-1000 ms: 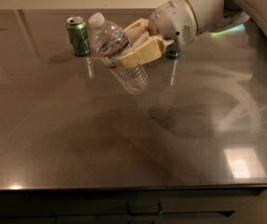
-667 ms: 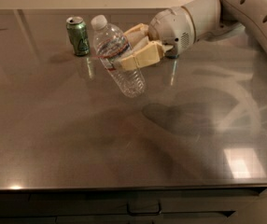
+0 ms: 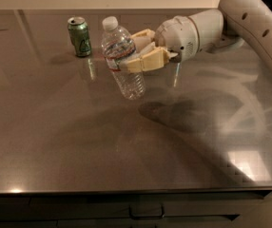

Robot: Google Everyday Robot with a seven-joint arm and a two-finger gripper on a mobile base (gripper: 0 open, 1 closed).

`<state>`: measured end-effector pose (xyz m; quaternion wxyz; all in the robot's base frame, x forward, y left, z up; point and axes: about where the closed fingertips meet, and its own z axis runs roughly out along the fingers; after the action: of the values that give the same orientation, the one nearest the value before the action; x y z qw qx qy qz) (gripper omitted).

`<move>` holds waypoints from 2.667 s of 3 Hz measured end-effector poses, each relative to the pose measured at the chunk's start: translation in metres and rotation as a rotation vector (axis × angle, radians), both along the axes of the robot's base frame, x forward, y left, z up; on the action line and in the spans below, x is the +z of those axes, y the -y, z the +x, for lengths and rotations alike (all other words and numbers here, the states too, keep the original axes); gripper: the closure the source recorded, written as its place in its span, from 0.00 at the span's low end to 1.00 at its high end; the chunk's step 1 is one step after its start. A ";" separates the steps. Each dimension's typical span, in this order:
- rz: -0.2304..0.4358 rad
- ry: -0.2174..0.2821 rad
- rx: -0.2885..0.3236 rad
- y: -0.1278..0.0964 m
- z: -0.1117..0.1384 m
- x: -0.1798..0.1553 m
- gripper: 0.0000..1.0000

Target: Place water bottle upright

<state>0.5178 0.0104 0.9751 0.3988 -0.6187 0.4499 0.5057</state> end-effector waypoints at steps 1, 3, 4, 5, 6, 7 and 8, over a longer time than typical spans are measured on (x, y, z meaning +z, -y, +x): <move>0.042 -0.003 0.005 0.004 0.005 -0.007 1.00; 0.087 -0.028 -0.015 0.016 0.011 -0.024 1.00; 0.113 -0.036 -0.019 0.021 0.012 -0.029 1.00; 0.135 -0.038 -0.017 0.025 0.012 -0.033 1.00; 0.152 -0.037 -0.013 0.027 0.013 -0.038 1.00; 0.157 -0.033 -0.024 0.029 0.013 -0.043 0.84; 0.164 -0.033 -0.035 0.030 0.014 -0.048 0.61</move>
Offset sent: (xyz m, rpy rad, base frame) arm 0.0141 -0.0232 -0.0290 0.0947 0.0271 -0.0189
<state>0.5316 -0.0193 0.9272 0.4495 -0.5677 0.4243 0.5437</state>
